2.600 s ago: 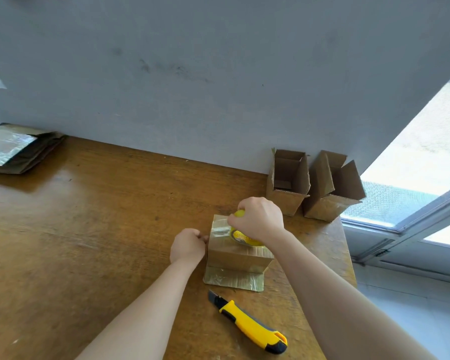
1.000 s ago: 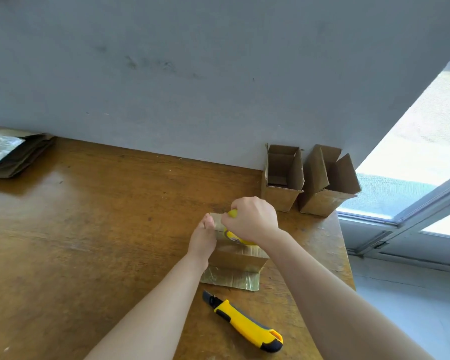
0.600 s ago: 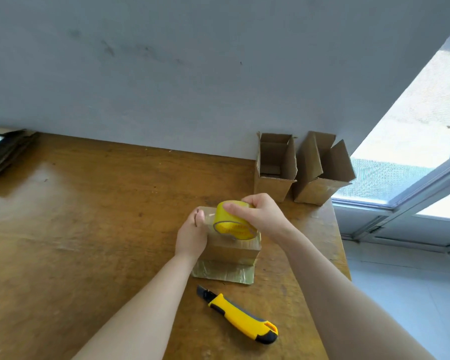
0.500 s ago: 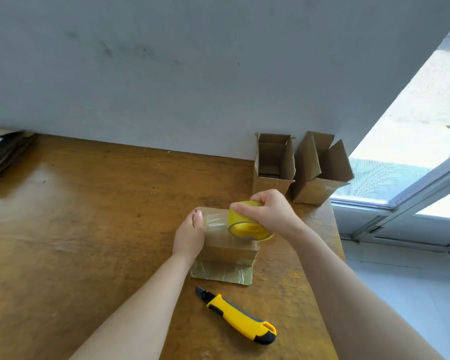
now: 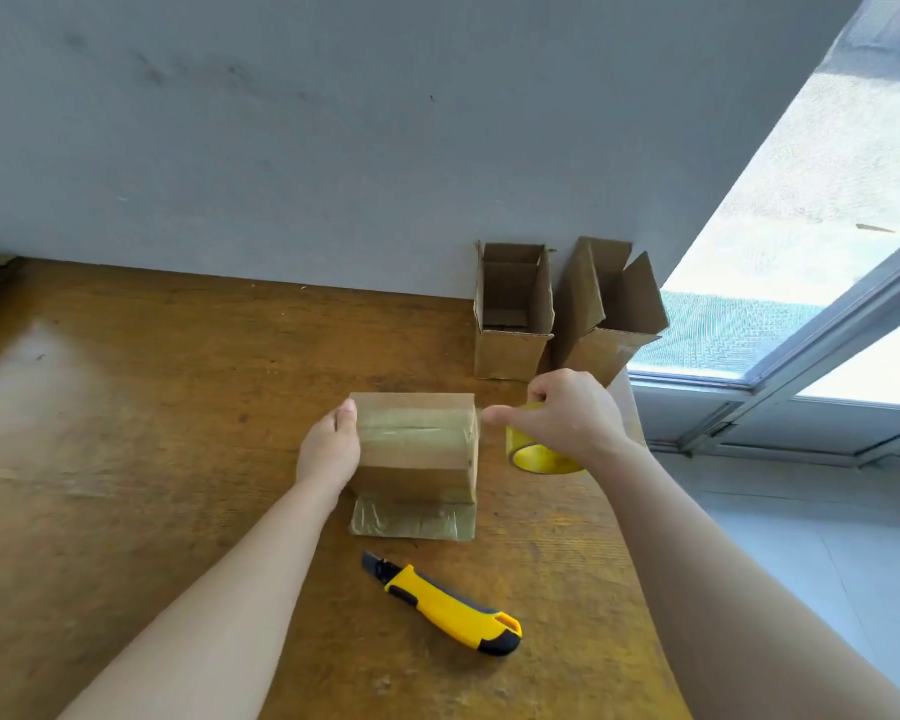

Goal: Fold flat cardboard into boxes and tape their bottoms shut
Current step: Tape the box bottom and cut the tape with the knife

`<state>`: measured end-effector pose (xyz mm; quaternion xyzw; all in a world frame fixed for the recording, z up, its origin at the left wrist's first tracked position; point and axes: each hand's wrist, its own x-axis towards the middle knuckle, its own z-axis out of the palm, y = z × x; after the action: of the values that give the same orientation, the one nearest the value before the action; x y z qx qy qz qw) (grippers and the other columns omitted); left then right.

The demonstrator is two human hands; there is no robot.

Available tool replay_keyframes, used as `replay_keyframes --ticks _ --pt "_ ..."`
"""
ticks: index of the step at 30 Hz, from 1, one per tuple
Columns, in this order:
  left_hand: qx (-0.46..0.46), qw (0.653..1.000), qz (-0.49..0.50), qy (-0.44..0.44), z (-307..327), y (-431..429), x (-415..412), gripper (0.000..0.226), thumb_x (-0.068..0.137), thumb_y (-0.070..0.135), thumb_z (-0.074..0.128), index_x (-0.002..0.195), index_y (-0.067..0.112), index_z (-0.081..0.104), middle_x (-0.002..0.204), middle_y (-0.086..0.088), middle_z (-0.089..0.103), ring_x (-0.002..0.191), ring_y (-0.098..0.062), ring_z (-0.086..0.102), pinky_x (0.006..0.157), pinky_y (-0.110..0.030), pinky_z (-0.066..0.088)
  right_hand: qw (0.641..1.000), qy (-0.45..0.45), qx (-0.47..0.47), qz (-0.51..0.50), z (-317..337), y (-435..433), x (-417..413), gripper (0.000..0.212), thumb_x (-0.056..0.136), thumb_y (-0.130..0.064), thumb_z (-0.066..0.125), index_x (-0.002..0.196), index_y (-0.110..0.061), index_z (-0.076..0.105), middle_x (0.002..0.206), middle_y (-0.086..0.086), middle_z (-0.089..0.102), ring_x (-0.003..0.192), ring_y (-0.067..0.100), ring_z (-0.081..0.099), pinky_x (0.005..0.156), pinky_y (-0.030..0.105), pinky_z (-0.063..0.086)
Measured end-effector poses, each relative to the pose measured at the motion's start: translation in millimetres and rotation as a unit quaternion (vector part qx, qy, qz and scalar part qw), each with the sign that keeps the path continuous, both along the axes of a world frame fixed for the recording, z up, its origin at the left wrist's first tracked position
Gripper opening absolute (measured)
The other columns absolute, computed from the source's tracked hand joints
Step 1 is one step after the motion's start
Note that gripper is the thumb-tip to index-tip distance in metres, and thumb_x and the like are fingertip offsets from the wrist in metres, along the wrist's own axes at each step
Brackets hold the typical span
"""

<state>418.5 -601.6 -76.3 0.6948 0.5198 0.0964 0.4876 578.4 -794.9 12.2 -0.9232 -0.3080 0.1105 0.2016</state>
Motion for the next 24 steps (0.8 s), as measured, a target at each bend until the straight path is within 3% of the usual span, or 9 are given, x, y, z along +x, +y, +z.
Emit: replay_keyframes --ticks 11,17,22,24 --pt "0.075 0.997 -0.007 0.035 -1 -13 9 0.051 0.101 0.048 0.023 0.134 0.022 0.051 0.131 -0.006 0.057 0.119 -0.028 0.052 0.090 -0.039 0.043 0.999 0.036 -0.016 -0.020 -25 -24 8 0.070 0.060 -0.078 0.068 0.049 -0.019 0.031 0.047 -0.008 0.035 0.045 0.012 0.034 0.042 0.024 0.024" --pt "0.089 0.996 -0.010 0.030 1 -16 7 0.055 0.100 0.052 0.024 0.139 0.022 0.048 0.136 -0.006 0.055 0.123 -0.028 0.050 0.093 -0.038 0.042 0.998 0.039 -0.036 -0.045 -44 -25 4 0.067 0.059 -0.083 0.062 0.050 -0.024 0.032 0.047 -0.011 0.038 0.045 0.008 0.037 0.041 0.023 0.023" --pt "0.094 0.985 -0.132 0.059 7 -12 2 0.100 0.072 0.081 0.041 0.149 0.018 0.030 0.145 -0.003 0.047 0.130 -0.026 0.046 0.095 -0.040 0.045 0.996 0.048 -0.062 -0.050 -60 -23 -3 0.069 0.060 -0.088 0.052 0.052 -0.021 0.039 0.052 -0.008 0.048 0.048 0.008 0.043 0.041 0.024 0.024" --pt "0.095 0.979 -0.160 0.080 12 -9 3 0.099 0.075 0.080 0.040 0.150 0.017 0.025 0.148 -0.004 0.043 0.131 -0.026 0.045 0.096 -0.040 0.045 0.995 0.054 -0.067 -0.052 -62 -19 -4 0.068 0.060 -0.088 0.051 0.052 -0.022 0.038 0.054 -0.009 0.048 0.050 0.007 0.044 0.041 0.024 0.025"
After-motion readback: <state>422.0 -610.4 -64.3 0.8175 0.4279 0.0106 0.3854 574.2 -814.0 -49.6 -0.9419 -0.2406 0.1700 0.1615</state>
